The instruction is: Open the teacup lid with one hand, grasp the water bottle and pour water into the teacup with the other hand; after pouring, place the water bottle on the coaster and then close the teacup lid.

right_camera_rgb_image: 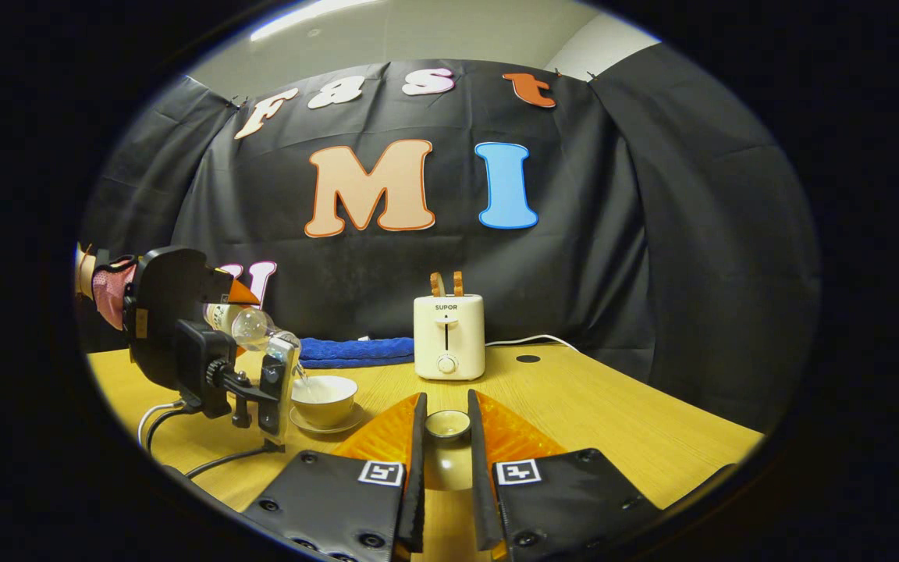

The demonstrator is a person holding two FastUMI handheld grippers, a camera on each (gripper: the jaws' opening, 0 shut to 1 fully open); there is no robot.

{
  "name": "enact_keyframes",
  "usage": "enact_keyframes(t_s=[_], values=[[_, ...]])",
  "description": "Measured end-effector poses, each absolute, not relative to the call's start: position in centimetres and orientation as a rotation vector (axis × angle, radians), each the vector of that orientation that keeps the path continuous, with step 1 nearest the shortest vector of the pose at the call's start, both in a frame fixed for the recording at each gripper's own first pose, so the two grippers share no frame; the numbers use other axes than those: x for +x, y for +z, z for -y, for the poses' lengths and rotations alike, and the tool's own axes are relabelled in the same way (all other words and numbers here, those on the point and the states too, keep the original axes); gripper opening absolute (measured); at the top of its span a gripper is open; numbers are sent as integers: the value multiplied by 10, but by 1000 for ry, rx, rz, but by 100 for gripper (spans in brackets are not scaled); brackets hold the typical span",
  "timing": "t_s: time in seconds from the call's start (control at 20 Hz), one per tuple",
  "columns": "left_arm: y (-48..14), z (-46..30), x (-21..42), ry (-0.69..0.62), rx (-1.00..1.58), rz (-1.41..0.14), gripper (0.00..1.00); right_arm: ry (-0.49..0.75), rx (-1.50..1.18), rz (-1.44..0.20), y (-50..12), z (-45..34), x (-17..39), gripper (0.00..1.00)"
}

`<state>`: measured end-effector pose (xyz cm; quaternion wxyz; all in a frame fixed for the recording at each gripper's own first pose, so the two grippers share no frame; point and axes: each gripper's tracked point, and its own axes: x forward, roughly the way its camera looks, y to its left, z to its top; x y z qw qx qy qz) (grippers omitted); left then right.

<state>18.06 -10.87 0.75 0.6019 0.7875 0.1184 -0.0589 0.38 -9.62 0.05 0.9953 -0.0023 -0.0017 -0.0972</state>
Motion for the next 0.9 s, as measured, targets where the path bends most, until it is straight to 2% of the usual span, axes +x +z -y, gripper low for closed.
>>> enact_keyframes(t_s=[0.9], values=[[30,117,180,-130,2031,-225,71,-194,-5,3,0,97,4,29]])
